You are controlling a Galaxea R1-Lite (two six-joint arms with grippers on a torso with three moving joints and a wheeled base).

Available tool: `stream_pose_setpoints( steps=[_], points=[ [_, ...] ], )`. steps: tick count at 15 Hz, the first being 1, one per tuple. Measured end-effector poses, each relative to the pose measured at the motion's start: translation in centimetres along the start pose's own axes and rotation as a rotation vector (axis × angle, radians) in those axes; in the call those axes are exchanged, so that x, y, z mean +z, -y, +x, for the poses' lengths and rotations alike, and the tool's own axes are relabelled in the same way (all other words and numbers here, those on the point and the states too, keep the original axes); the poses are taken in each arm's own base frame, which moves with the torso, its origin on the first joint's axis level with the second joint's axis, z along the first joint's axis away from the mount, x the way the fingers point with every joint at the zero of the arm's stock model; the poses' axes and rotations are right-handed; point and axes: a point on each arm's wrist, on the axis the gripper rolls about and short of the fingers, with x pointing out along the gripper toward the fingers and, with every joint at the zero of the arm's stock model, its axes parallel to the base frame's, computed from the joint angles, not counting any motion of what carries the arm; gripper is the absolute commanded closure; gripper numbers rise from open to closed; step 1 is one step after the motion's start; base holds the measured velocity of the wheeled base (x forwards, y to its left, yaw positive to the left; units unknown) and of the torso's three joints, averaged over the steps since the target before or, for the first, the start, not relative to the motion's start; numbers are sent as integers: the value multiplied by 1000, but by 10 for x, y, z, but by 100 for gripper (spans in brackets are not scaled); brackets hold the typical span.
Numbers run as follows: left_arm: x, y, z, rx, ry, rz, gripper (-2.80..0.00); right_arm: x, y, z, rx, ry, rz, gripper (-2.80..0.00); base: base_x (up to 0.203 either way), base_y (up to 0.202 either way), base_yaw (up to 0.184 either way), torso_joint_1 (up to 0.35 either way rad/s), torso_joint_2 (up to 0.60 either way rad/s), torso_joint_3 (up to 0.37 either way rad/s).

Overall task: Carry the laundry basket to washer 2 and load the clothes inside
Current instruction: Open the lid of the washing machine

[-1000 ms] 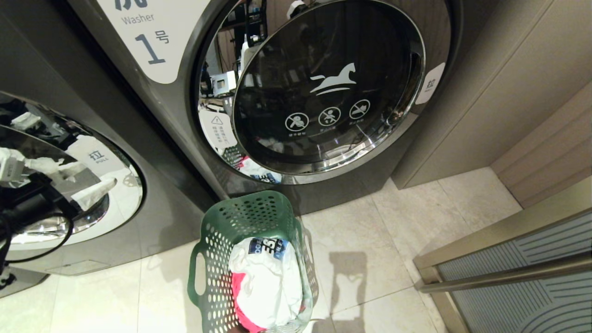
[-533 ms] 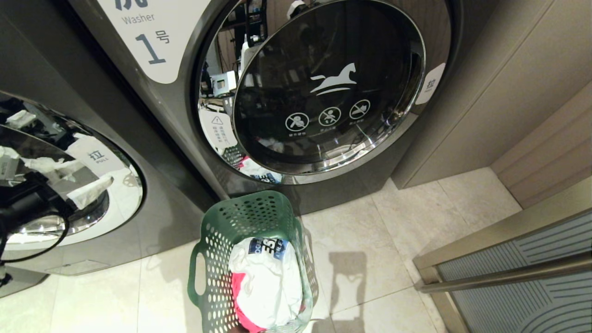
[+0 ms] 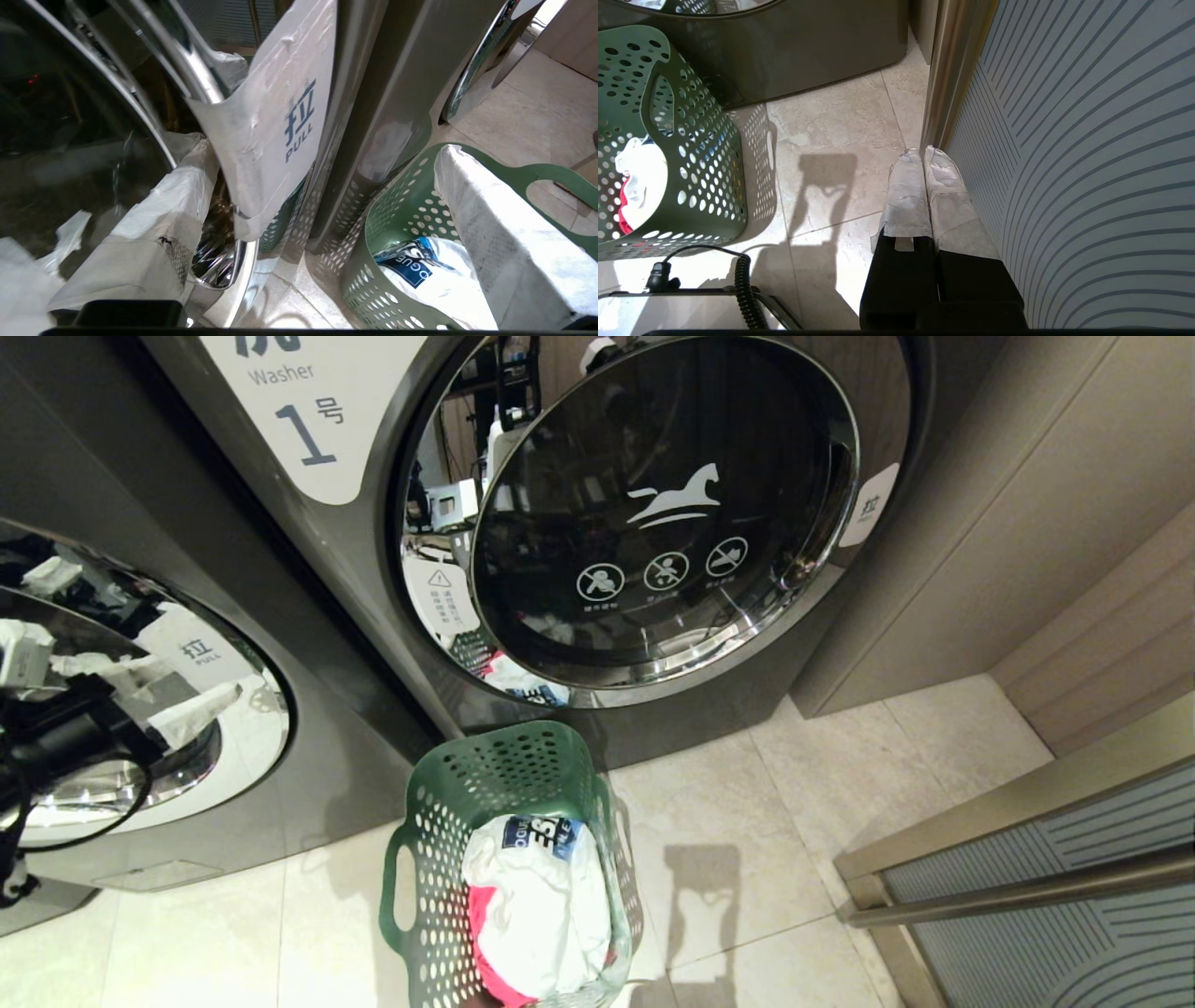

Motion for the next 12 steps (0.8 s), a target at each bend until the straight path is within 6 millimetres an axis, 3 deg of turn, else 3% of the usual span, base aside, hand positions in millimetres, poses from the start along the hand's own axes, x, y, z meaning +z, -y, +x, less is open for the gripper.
stream_pose_setpoints(
  steps=[12],
  points=[
    [-8, 8, 27, -108, 15, -11, -280, 0, 0, 0, 0, 0, 0, 0, 0, 0, 0, 0, 0, 0]
  ],
)
